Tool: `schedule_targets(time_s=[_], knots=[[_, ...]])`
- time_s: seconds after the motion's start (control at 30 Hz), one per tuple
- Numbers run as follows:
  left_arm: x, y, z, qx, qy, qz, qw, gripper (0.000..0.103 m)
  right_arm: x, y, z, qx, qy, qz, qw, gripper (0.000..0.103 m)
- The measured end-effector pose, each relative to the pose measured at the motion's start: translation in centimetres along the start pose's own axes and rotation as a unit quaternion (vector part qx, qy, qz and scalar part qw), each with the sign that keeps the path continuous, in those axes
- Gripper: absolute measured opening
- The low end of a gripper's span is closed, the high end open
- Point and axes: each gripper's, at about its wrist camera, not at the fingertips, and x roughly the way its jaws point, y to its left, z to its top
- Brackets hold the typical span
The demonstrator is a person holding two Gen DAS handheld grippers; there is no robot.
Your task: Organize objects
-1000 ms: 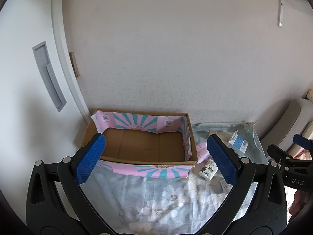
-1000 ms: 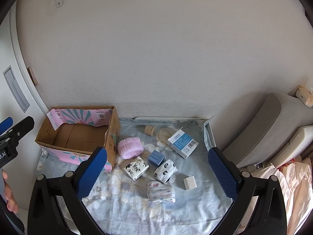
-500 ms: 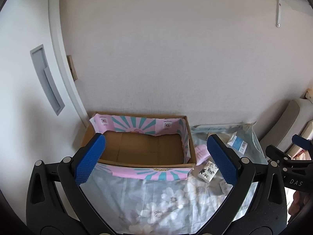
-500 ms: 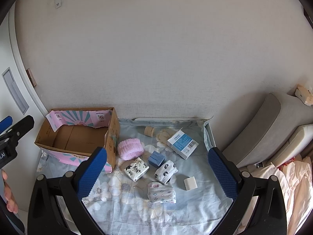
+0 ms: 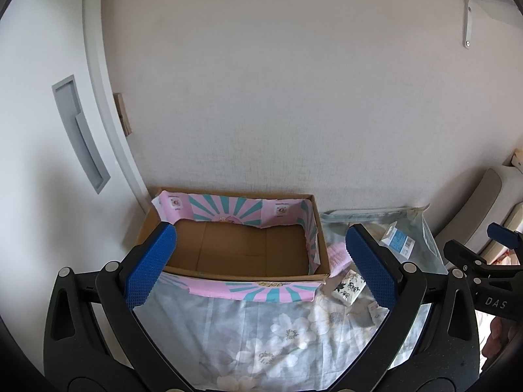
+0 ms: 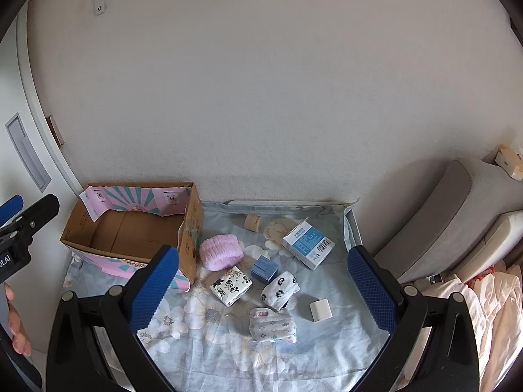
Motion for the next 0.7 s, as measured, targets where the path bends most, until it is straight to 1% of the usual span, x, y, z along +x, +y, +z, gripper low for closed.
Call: schedule_targets(time_s=[0.2,0.37,0.7], knots=[[-0.08,0.11,0.12,-0.004,0.000,0.002,1.0000,0.103,-0.03,0.12,0.12,0.000,-0.001,0.001,1.000,0.103],[-0.24,0.13,0.26,-0.009,-0.001,-0.005,0.9999,0.103,-0.22,0.14,0.17,0.003,0.000,0.000,1.000,0.103],[-0.74,0.08,0.34,-0.007,-0.002,0.001,1.0000,0.103,-0.77,0.10,0.21,0.003,-0.007,0.004,1.000,0.103]])
